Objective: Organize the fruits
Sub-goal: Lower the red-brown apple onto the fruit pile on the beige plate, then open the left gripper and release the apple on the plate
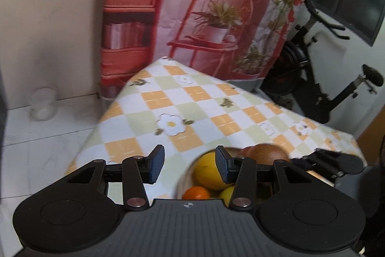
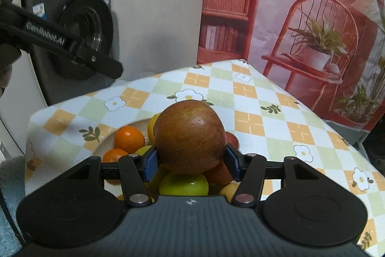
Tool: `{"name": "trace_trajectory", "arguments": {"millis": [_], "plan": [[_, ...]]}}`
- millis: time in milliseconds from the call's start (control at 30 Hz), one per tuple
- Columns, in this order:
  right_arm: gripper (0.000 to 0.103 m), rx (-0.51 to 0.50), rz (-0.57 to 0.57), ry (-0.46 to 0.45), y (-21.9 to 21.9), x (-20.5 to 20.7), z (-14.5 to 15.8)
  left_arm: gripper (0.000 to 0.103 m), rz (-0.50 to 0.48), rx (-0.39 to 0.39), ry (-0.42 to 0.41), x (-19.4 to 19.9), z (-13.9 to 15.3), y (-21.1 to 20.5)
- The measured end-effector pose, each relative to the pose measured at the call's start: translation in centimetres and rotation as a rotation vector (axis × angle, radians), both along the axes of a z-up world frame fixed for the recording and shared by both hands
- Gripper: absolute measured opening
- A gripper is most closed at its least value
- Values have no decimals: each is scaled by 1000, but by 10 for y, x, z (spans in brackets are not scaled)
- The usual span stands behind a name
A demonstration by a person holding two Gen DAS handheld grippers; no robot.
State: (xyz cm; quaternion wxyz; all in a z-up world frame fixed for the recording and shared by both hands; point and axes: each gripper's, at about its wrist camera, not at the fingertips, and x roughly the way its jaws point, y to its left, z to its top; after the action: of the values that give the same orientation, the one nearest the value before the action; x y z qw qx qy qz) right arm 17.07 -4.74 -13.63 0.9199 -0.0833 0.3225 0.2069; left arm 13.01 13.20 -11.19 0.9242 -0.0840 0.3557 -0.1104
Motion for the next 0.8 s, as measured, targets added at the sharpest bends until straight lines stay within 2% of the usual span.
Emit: {"name": "trace_trajectory", "arguments": {"millis": [267,467,600,800], "plan": [[59,-79,36,8,12,6,-3,49,-35,-37,30,7,-14,-8],[63,-89,34,13,12,9,-4,50,-39,-38,39,5,-17,-5],[65,-83,34,15,10,7,-3,57,-39,-29,41,5,-17,-5],[69,-71,30,14,8,4,-2,59,-40,-8,40,4,-14,-8]]}}
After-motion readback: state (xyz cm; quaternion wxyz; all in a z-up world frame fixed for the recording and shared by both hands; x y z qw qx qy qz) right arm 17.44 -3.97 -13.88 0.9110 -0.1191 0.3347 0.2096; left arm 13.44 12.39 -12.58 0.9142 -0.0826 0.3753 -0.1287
